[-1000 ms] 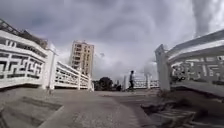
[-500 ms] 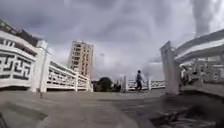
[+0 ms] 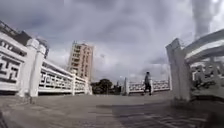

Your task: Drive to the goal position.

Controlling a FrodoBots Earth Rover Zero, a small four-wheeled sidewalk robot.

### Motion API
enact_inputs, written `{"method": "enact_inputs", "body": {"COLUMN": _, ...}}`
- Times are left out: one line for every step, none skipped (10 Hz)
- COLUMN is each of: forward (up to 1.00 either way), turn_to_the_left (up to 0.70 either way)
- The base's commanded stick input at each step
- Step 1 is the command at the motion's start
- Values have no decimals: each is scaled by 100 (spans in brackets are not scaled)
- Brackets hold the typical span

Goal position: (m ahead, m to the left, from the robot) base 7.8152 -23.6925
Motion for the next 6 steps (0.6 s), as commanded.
{"method": "enact_inputs", "body": {"forward": 70, "turn_to_the_left": 0}}
{"method": "enact_inputs", "body": {"forward": 70, "turn_to_the_left": 0}}
{"method": "enact_inputs", "body": {"forward": 70, "turn_to_the_left": 0}}
{"method": "enact_inputs", "body": {"forward": 70, "turn_to_the_left": 0}}
{"method": "enact_inputs", "body": {"forward": 70, "turn_to_the_left": 0}}
{"method": "enact_inputs", "body": {"forward": 70, "turn_to_the_left": 0}}
